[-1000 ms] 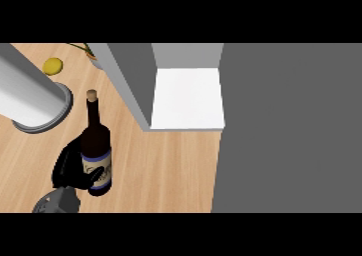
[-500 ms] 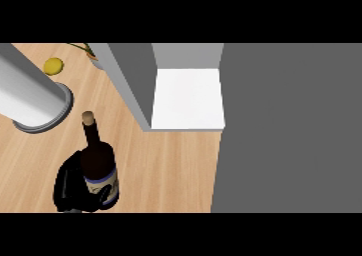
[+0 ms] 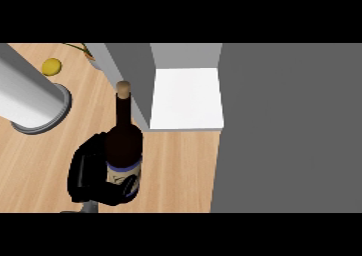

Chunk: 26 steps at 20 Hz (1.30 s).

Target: Pick up the wine, place it into the cabinet and close the cabinet

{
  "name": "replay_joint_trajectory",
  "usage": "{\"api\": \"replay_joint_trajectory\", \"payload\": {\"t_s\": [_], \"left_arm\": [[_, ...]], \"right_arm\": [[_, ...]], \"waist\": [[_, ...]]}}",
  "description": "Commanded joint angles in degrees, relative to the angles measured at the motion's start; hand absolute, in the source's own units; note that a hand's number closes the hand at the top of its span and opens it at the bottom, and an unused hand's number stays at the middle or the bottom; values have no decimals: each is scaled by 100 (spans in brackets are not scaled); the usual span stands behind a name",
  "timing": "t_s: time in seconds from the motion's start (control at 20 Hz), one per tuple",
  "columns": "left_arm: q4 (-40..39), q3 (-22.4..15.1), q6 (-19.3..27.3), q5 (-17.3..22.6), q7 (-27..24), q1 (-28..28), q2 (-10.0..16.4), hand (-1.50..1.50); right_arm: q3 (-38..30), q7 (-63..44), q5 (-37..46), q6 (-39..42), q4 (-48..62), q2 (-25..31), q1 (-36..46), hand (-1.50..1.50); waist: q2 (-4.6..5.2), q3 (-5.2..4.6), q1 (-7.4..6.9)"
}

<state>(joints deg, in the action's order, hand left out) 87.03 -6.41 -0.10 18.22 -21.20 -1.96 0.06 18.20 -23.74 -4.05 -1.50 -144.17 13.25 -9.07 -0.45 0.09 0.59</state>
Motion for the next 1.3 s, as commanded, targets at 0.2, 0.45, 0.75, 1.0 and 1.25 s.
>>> {"api": "replay_joint_trajectory", "payload": {"t_s": [0.2,0.45,0.75,1.0,1.25], "left_arm": [[931,-1266,1808,13,1059,673,-6,150],[480,-1649,2911,249,1404,1524,-6,150],[-147,-1653,3484,217,1552,2254,-6,150],[-1027,-1629,3547,455,1215,2768,-6,150],[-1927,-1693,3607,812,634,2960,-6,150]], "right_arm": [[-340,-513,-731,73,-896,29,-53,-150],[-241,-180,-595,183,-893,-45,-396,-150],[-336,-772,-739,65,-1060,-95,105,-150],[-268,-403,-690,266,-880,-115,-130,-150],[-400,-371,-877,430,-951,-71,-343,-150]], "waist": [[32,-6,-10],[34,-4,79],[47,-11,43],[51,-8,63],[57,-8,114]]}}
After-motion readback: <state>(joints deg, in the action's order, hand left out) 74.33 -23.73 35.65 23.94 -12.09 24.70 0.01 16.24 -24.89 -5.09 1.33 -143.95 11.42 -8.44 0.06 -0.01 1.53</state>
